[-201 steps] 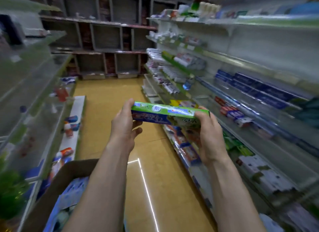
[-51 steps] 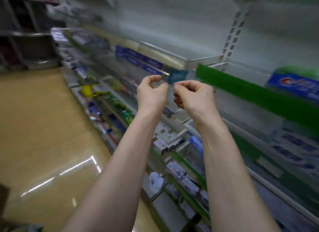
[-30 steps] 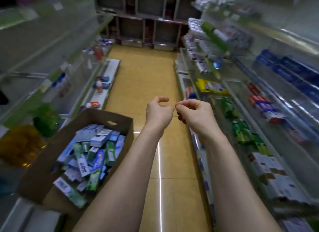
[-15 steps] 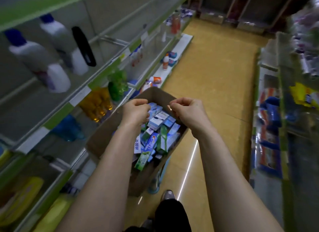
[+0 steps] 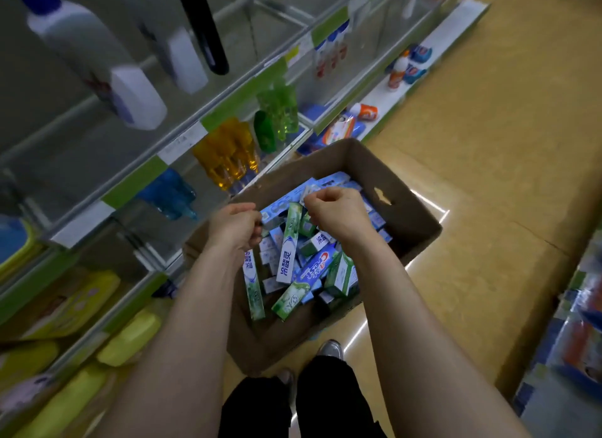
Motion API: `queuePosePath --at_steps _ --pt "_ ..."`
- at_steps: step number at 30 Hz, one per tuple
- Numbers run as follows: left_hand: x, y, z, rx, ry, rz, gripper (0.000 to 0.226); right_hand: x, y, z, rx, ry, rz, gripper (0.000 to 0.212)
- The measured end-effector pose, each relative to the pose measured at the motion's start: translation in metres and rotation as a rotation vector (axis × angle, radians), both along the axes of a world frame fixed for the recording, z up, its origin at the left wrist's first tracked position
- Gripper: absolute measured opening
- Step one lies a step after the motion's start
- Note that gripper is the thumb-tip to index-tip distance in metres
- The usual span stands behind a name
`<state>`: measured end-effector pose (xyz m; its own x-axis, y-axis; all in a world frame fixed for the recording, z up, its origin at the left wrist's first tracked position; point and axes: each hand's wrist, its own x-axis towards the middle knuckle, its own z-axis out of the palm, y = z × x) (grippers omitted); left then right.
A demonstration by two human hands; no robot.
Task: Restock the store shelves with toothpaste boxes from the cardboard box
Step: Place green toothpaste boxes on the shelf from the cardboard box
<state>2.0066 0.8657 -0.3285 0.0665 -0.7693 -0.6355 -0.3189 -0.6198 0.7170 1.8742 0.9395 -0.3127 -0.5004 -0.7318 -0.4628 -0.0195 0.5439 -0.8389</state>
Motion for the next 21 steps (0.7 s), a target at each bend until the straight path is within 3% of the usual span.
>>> queuePosePath --at_steps 13,18,21 --pt "0.048 -0.031 -0.094 0.206 -0.033 0.041 0.016 0.051 -0.03 -0.105 0.26 -0.07 0.029 0.031" --pt "0.058 -0.034 -0.123 0.268 -0.044 -0.03 0.015 0.077 -0.032 -0.142 0.389 -0.05 -0.065 0.007" --pt "0.056 -0.03 -0.137 0.322 -0.025 -0.078 0.014 0.076 -0.018 -0.157 0.498 0.024 -0.168 0.035"
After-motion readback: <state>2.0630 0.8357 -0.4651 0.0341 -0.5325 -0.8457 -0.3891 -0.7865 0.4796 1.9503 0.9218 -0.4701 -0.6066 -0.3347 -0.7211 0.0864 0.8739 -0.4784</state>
